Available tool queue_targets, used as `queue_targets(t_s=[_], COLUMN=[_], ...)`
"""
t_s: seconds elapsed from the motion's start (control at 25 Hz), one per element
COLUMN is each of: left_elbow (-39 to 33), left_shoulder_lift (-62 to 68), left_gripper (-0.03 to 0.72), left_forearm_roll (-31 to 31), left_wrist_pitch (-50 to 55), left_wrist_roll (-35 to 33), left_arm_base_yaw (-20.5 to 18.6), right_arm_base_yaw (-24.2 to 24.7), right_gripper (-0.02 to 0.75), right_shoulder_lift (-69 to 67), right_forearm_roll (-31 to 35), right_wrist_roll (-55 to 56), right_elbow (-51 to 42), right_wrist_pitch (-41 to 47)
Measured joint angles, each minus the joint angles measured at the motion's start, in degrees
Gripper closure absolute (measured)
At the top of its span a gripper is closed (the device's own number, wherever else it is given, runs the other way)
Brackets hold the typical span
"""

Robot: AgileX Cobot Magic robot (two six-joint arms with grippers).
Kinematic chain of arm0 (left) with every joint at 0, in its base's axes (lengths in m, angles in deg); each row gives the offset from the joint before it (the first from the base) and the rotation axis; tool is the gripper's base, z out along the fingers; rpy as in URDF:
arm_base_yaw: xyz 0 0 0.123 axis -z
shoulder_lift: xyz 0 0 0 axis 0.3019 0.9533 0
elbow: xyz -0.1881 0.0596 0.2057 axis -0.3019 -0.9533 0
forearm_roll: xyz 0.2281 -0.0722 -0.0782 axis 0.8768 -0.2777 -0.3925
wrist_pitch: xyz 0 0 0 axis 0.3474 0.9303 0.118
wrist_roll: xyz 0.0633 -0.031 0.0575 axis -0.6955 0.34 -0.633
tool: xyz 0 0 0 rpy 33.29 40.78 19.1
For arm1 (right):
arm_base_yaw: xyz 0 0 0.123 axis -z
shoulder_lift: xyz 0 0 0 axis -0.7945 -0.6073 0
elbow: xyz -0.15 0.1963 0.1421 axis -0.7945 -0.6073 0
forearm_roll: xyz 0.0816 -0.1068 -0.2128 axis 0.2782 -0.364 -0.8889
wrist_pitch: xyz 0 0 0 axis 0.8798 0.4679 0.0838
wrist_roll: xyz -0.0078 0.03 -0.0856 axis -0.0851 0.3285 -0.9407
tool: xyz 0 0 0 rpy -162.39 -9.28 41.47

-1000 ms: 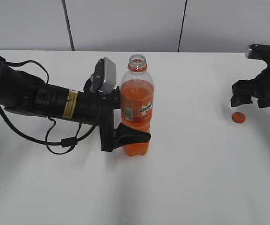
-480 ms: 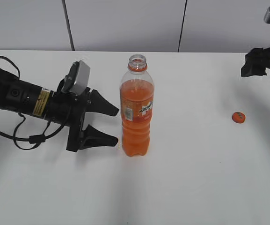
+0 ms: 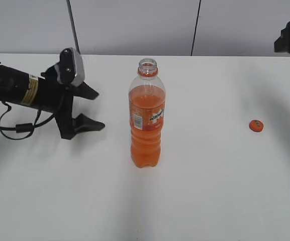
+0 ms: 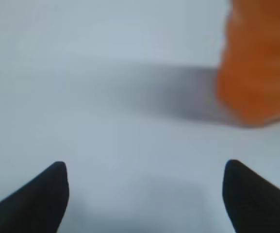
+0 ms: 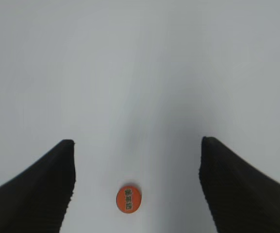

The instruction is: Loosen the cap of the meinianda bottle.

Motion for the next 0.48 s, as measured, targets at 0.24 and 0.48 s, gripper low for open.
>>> queue_targets(t_s=[0.24, 0.48], left_elbow=[0.00, 2.22], left_shoulder_lift=[-5.77, -8.70], left_gripper=[0.115, 0.141], left_forearm_roll=[-16.21, -31.17], left_wrist_pitch=[23.32, 45.11], left_wrist_roll=[0.85, 1.11], left_arm_base_yaw=[0.00, 0.00], right_arm_base_yaw=[0.00, 0.00], right_gripper=[0.143, 0.144], right_shoulder_lift=[2.16, 2.60], right_forearm_roll=[-2.77, -8.14], right_wrist_roll=[-0.06, 0.20], right_elbow=[0.06, 1.02], right_wrist_pitch=[-2.19, -2.62])
